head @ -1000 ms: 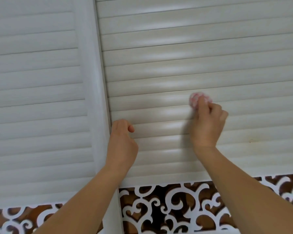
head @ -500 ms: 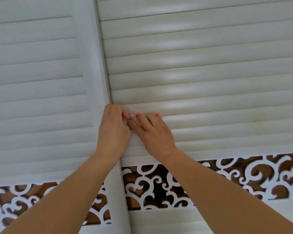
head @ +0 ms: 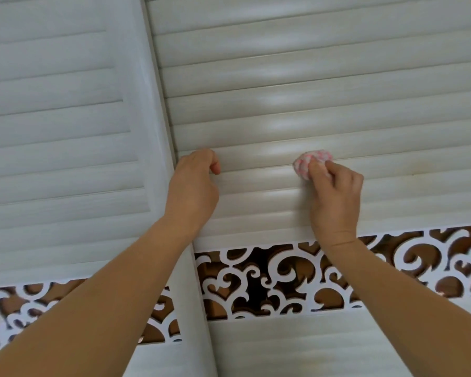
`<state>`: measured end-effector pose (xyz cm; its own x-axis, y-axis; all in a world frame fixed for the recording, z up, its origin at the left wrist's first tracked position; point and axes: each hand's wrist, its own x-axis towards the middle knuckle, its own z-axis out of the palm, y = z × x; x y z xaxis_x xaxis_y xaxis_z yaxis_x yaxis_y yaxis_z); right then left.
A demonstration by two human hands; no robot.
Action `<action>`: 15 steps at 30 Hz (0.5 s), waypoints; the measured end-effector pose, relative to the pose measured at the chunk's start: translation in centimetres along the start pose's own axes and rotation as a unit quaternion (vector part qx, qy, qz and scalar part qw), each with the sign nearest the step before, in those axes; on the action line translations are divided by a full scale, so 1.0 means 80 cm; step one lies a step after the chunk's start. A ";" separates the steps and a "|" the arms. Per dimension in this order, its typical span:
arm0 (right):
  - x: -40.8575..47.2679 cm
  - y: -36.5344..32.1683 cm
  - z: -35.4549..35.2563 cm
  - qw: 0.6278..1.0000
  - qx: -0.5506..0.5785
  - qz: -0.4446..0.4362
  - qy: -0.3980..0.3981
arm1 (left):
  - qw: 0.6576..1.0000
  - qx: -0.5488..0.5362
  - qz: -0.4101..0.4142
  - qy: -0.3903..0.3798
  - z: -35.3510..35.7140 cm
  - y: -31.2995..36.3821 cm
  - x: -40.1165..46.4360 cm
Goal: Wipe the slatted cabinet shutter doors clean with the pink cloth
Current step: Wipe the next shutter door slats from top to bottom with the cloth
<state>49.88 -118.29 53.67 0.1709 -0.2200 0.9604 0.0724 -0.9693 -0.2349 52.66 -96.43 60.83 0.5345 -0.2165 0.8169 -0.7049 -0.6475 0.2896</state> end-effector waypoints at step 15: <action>-0.030 -0.092 0.064 0.958 -0.012 -0.284 -0.034 | 0.995 0.066 0.008 -0.076 -0.013 0.001 -0.003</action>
<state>53.98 -110.06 52.34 0.1741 0.3507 0.9202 0.1501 -0.9330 0.3272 51.99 -95.71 61.17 0.5954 -0.3286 0.7332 -0.6517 -0.7313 0.2014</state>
